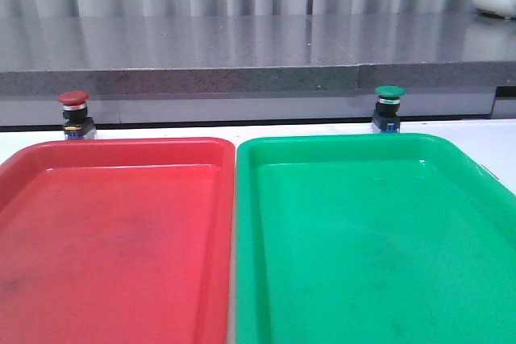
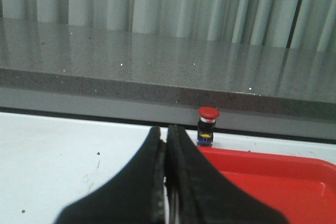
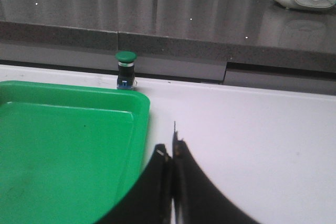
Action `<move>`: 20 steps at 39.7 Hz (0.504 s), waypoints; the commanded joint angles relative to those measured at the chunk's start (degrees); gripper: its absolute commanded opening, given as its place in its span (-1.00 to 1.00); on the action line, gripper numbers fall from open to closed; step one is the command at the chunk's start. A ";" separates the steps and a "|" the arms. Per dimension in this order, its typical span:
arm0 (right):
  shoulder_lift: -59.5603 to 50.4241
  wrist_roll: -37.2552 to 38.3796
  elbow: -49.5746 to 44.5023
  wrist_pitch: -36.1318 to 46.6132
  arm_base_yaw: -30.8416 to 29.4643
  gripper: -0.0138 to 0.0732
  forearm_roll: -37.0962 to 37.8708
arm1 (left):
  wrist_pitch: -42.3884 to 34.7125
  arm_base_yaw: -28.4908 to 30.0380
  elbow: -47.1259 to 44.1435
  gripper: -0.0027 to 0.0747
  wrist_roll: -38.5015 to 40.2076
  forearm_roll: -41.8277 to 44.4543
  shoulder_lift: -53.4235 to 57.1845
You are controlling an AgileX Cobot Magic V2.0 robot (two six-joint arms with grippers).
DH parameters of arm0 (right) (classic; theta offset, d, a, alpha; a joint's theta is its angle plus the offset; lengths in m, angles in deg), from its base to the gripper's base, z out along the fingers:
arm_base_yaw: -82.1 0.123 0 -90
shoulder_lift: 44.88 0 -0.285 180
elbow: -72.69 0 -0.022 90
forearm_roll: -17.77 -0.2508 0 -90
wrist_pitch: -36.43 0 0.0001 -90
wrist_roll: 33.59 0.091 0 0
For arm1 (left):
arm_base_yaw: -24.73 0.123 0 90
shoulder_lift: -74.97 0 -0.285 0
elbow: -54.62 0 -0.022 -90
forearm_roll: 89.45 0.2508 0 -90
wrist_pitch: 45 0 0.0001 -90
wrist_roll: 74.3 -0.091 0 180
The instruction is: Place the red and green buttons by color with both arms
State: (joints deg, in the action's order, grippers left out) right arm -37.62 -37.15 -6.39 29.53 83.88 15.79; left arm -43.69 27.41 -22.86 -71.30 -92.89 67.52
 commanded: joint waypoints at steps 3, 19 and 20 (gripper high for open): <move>-0.98 0.08 2.38 6.01 -0.38 -0.84 0.06 | -12.92 0.06 -0.60 -0.98 0.52 -0.58 0.86; 15.53 1.05 27.35 -6.83 -0.38 -0.82 0.04 | 4.38 0.06 22.12 -0.98 0.52 -0.19 -17.82; 17.41 1.05 28.18 -7.04 -0.38 -0.82 0.04 | 4.67 0.06 23.08 -0.98 0.52 -0.19 -19.48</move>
State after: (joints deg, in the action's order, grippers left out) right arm -26.15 -36.32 16.98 20.63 83.88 15.79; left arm -37.21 27.41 -4.18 -71.30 -92.92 53.27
